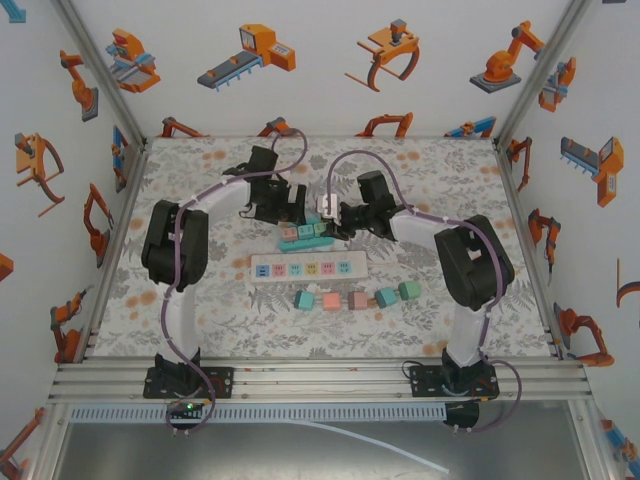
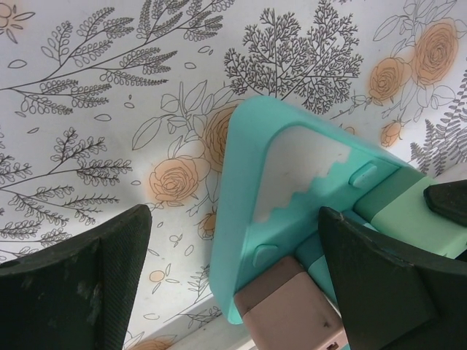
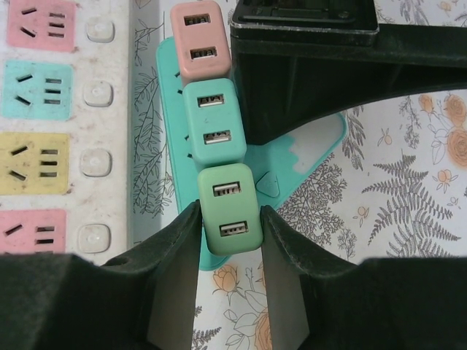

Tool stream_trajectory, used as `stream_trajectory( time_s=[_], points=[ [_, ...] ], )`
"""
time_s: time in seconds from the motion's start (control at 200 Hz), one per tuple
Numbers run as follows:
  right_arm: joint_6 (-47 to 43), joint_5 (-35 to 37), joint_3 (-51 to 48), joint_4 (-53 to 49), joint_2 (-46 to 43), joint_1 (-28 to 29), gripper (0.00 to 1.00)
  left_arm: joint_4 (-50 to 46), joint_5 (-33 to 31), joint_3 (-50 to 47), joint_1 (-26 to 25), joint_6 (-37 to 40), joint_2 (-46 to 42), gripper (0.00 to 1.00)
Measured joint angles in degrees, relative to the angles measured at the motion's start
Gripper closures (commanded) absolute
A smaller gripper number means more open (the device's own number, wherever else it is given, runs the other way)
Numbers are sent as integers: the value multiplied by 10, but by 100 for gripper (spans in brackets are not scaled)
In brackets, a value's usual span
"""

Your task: Pull the plug off the socket

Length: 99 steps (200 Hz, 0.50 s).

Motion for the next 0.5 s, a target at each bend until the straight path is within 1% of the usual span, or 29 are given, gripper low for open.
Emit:
stream_trajectory(
  time_s=[0.205,0.496],
  points=[
    [2,0,10,-16,3,3,77,-17,-2,25,-9,-1,16,16],
    [15,12,14,-24,3,5,77,-36,-17,43,-16,-3,23,24]
  ],
)
